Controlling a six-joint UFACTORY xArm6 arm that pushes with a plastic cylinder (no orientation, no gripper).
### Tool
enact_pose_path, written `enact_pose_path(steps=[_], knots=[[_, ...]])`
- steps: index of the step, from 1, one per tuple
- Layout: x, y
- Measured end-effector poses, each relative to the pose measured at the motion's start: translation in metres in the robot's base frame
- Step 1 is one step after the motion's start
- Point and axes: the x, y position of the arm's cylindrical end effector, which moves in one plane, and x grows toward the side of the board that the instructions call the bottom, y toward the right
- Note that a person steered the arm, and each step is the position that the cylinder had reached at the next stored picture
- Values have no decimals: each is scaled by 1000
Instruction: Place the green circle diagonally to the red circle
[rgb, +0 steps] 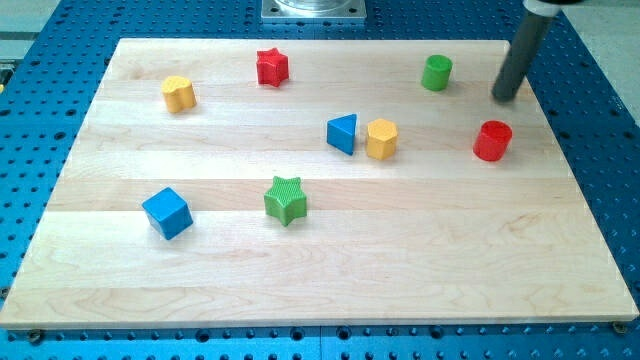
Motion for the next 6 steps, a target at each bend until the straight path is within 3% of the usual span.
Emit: enact_pose_path(steps=[1,3,4,5,6], knots=[[-66,1],[-25,-111],[25,-189],[12,-228],[19,-339]])
